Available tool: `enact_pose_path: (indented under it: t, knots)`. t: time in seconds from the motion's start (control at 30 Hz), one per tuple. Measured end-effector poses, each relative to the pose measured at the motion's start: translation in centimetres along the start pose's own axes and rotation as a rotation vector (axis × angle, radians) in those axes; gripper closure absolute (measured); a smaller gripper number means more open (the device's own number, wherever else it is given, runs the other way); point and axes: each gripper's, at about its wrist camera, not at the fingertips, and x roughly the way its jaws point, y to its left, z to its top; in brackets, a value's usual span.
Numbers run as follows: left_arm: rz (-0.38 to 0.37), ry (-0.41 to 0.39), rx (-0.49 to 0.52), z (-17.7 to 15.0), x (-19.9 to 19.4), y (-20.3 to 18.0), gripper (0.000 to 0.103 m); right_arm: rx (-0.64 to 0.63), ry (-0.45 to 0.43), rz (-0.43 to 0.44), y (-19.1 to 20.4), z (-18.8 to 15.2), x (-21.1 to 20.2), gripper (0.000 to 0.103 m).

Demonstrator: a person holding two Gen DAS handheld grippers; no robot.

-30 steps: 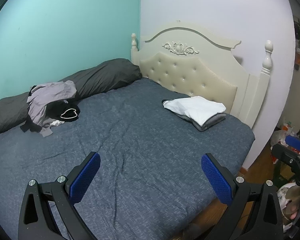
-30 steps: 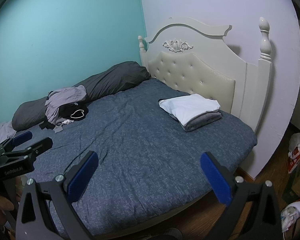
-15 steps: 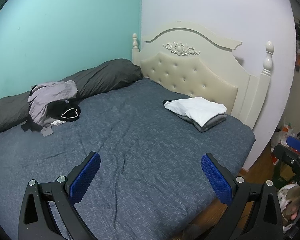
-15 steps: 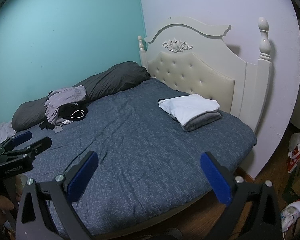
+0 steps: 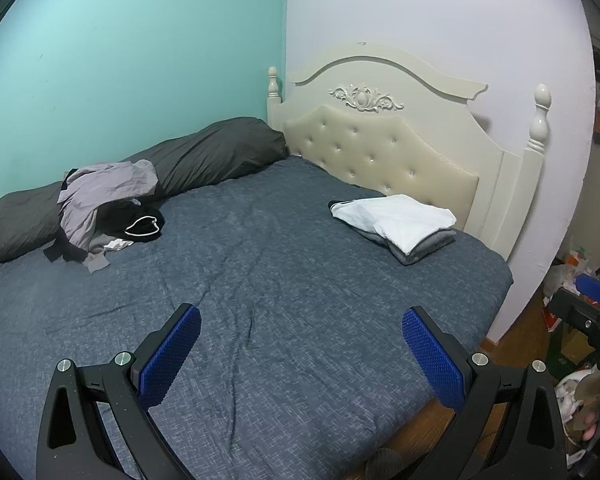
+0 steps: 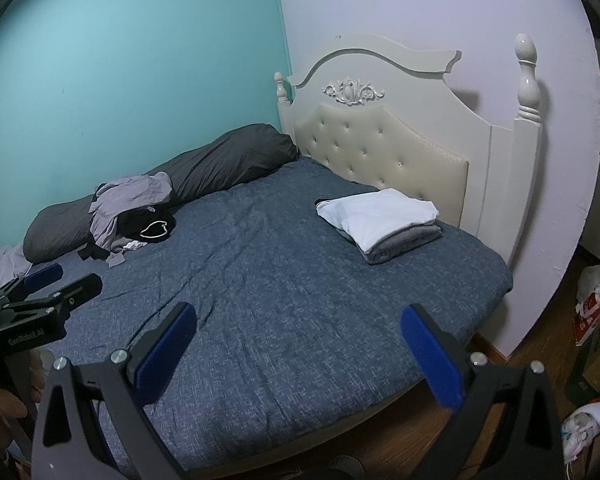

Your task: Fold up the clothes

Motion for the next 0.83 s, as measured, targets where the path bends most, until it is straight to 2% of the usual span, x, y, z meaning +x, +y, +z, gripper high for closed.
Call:
enact_pose_path:
  t: [0.83]
  knots:
    - [0.012, 0.007, -0.005, 0.18, 0.24, 0.20, 0.000, 0.000, 0.000, 0.003, 0.18, 0.26, 0.18, 0.000]
